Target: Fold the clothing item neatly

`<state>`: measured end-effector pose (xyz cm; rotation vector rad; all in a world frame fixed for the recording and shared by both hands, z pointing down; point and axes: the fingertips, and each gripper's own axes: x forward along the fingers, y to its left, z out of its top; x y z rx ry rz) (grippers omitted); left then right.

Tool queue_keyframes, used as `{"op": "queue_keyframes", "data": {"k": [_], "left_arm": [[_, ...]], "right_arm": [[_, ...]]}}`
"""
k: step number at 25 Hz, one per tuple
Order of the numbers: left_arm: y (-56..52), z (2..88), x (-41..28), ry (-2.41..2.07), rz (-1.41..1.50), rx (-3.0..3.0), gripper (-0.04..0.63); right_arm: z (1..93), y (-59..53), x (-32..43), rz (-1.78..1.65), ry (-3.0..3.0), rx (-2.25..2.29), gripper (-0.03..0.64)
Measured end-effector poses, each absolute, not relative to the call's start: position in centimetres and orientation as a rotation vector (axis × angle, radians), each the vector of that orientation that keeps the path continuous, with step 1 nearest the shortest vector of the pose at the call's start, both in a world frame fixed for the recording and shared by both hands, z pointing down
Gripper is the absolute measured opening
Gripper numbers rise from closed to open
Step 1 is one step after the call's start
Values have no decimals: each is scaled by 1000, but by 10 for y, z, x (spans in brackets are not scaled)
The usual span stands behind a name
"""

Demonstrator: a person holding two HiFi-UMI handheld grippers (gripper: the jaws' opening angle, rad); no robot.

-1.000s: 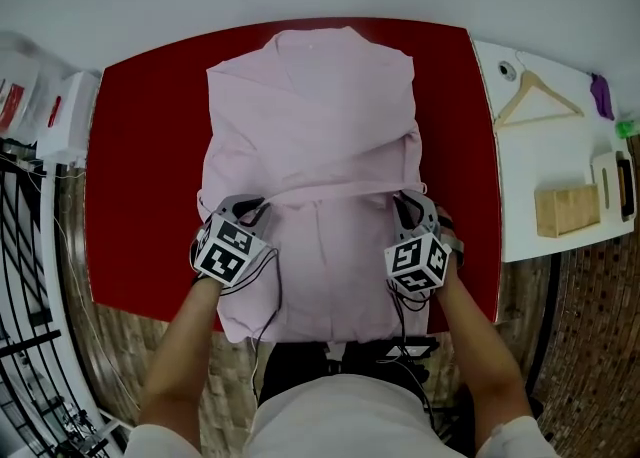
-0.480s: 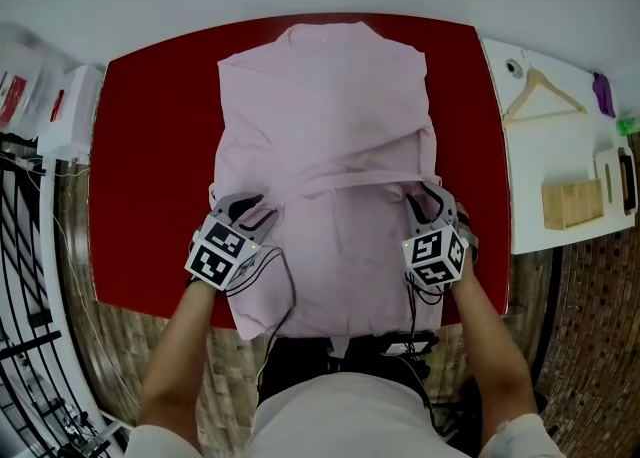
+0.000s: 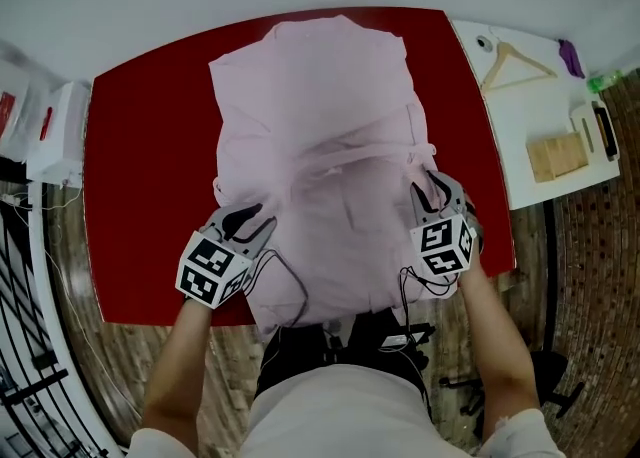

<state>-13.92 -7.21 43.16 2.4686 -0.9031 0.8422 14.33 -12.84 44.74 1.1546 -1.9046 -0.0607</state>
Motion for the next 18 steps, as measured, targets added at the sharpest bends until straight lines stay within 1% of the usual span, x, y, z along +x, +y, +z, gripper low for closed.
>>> {"op": "queue_keyframes", "data": {"k": [10,14,18], "left_arm": [[15,434,-147,-980,813,2390,129],[60,443,-153,-1081,803,2310,129],[101,455,-146,-1170,791,2247,129]], "right_arm": [[459,-55,117,36,-1996,1100,121],[463,-23,94,51,-2072,1037,121],[471,20,71,48,-2144,930,121]]}}
